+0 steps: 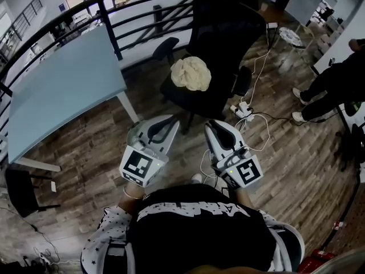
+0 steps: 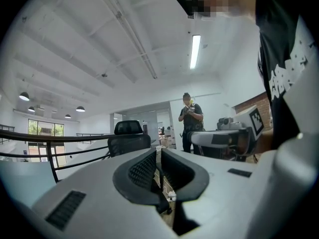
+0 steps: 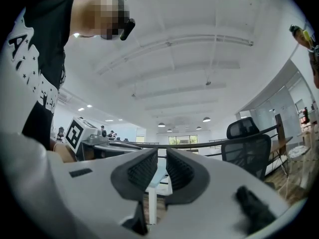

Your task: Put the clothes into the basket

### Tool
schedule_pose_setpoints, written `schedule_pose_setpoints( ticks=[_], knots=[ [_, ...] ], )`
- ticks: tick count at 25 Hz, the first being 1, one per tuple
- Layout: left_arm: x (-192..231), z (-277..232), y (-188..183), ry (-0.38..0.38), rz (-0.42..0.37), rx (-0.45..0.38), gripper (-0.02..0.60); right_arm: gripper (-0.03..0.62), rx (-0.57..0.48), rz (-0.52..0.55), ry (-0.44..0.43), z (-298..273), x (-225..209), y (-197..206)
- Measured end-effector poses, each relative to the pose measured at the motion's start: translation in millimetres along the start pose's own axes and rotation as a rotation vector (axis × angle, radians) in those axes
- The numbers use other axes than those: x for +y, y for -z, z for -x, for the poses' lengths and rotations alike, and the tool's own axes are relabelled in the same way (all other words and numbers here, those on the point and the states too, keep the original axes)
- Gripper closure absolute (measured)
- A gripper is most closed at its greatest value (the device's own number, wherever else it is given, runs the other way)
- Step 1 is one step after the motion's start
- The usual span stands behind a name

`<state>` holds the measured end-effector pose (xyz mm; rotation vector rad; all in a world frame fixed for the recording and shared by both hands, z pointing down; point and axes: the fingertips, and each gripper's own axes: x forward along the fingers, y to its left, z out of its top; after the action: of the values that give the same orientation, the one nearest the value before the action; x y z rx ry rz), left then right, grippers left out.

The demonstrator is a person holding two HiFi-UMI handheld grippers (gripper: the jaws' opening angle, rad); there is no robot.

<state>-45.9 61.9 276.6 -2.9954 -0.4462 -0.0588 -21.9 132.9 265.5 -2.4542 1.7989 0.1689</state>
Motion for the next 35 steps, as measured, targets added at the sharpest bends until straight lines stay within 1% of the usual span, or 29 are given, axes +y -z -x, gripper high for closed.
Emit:
schedule_pose_setpoints(
  ticks=[6, 10, 14, 16, 18, 27, 31, 35],
  knots=[
    [-11, -28, 2, -0.015, -0.011, 0.029, 0.561, 0.559, 0.004, -0.011, 0.005, 13, -35, 4],
    [-15, -44, 0, -0.033, -0.012, 0.032, 0.561, 0.557, -0.004, -0.019, -0.002, 18, -55, 4],
    [-27, -63, -4, -0.030, -0.023, 0.036, 0.561, 0.557, -0.012, -0.018, 0.007, 30, -74, 1],
    [-33, -74, -5, -0.028, -0.037, 0.044, 0.561, 0.548, -0.010, -0.015, 0.018, 37, -85, 1],
    [-38, -84, -5, -0.022, -0.041, 0.044, 0.561, 0.514, -0.011, -0.013, 0.019, 41, -95, 1],
    [-59, -112, -7, 0.006, -0.025, 0.038, 0.561, 0.513, -0.013, -0.029, 0.041, 65, -121, 3],
    [-60, -116, -6, 0.012, -0.025, 0.049, 0.561, 0.510, -0.016, -0.035, 0.040, 67, -126, 5],
    [-55, -117, 1, -0.001, -0.014, 0.060, 0.561, 0.507, -0.006, -0.041, 0.033, 61, -130, 12]
  ],
)
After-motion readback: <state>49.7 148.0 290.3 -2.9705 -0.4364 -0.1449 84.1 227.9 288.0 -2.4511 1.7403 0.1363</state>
